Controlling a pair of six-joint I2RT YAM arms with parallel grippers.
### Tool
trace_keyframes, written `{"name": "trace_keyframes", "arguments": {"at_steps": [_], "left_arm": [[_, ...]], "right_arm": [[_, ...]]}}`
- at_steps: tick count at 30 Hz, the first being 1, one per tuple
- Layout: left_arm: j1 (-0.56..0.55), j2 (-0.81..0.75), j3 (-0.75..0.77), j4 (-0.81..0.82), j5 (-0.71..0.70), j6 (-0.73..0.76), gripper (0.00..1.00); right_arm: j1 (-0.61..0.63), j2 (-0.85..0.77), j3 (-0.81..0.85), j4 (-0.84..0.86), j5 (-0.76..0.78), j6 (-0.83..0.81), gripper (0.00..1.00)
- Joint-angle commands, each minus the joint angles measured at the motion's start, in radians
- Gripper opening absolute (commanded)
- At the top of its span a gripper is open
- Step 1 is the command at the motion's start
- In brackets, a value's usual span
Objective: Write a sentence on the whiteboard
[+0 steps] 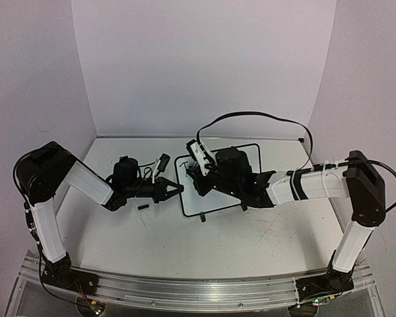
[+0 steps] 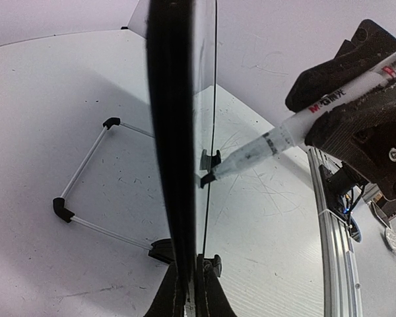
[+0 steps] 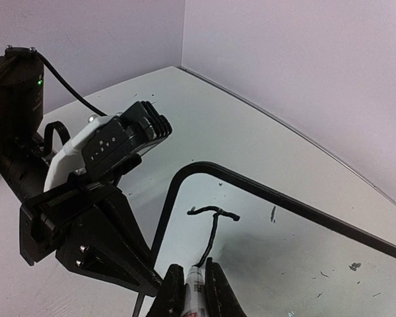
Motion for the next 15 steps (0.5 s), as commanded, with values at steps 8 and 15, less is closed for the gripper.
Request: {"name": "trace_keyframes", "arguments": {"at_steps": [8, 15], "left_arm": [[-0.007, -0.026, 0.011, -0.056, -0.022, 0.074, 0.0], [-0.005, -0.027, 0.006, -0.059, -0.035, 0.075, 0.0]], "right_arm": [[0.006, 0.039, 0.077, 0.023, -0.006, 0.013, 0.0], [0.005, -0.134, -0.018, 0.035, -0.026, 0.045, 0.0]]}}
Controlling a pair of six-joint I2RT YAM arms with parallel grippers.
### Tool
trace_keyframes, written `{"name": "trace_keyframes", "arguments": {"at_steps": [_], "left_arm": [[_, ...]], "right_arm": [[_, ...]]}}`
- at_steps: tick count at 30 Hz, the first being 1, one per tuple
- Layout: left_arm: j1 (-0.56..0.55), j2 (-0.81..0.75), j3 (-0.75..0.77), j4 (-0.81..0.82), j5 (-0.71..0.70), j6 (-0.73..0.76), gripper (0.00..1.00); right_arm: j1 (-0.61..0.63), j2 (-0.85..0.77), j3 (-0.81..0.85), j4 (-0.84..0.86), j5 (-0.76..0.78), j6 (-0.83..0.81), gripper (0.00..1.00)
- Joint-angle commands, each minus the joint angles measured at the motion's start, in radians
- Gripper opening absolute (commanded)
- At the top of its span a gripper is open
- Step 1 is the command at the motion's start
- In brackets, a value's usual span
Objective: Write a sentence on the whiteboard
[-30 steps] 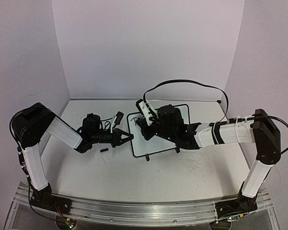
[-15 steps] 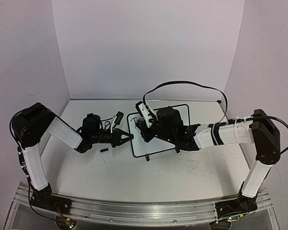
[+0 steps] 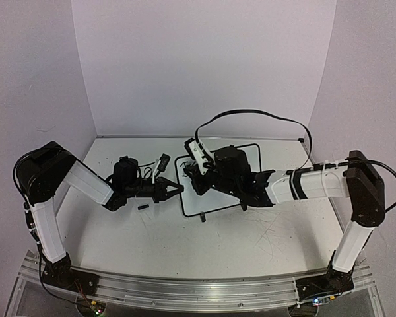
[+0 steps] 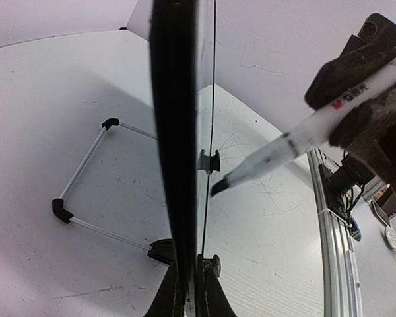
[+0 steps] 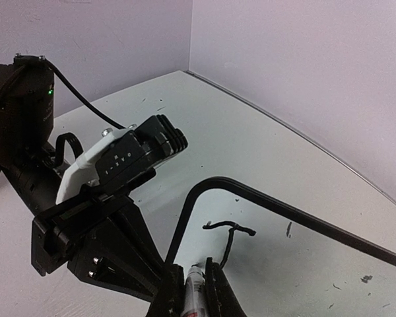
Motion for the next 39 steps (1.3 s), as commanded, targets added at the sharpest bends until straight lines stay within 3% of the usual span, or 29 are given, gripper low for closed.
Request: {"name": "trace_keyframes", "arguments": {"at_steps": [1, 14, 39], "left_arm": [[-0.005, -0.025, 0.007, -0.059, -0.035, 0.074, 0.0], [-0.006, -0.024, 0.016, -0.065, -0.034, 0.067, 0.0], [-0.007, -0.022, 0.025, -0.075, -0.028, 0.071, 0.0]], "right_arm": [[-0.005, -0.163, -0.058, 0.038, -0.009, 0.036, 0.0], [-0.042, -0.105, -0.052, 0.04, -0.04, 0.024, 0.0], [-0.042, -0.073, -0.039, 0.052, 0.04, 0.005, 0.0]]}}
